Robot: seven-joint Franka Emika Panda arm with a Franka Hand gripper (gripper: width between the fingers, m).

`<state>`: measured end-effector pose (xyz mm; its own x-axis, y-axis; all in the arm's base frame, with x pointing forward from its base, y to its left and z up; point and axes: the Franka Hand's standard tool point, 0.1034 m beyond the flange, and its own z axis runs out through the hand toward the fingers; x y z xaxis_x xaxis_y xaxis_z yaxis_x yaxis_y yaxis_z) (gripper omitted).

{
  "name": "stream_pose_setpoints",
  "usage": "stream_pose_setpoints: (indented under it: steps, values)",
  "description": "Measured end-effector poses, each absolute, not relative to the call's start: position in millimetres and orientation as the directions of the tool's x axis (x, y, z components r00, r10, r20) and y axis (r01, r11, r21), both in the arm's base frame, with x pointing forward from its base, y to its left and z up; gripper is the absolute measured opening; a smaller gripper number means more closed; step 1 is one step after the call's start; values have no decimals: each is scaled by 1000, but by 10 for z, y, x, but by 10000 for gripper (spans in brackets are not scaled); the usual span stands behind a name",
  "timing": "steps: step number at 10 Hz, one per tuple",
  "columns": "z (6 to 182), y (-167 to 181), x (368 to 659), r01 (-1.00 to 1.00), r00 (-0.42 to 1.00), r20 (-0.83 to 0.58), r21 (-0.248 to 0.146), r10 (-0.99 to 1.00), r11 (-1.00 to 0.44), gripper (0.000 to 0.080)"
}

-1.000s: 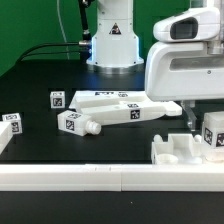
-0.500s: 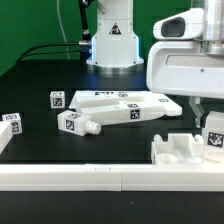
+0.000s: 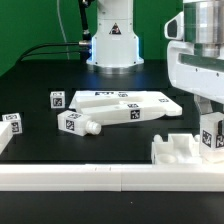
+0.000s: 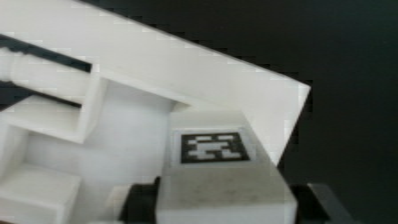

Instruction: Assemble chair

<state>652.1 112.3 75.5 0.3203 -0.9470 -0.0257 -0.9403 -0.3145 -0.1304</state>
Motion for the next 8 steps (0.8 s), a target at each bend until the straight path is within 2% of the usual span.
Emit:
stream_pose_setpoints:
  steps: [1, 3, 4, 5, 6, 7, 8]
  values:
    - [755, 1123, 6521, -935, 336, -23, -131, -942, -330, 284]
    - [764, 1076, 6538, -773, 624, 24, -131, -781, -621, 290]
    - [783, 1052, 6564, -647, 753, 50, -129, -657, -751, 495]
    - [775, 1056, 6556, -628, 769, 52, -127, -637, -768, 600]
    - [774, 1055, 6556, -588, 800, 58, -124, -597, -800, 640]
    - [774, 1049, 6556, -517, 847, 69, -117, -527, -848, 640]
    - [781, 1078, 6552, -357, 926, 95, -88, -365, -930, 640]
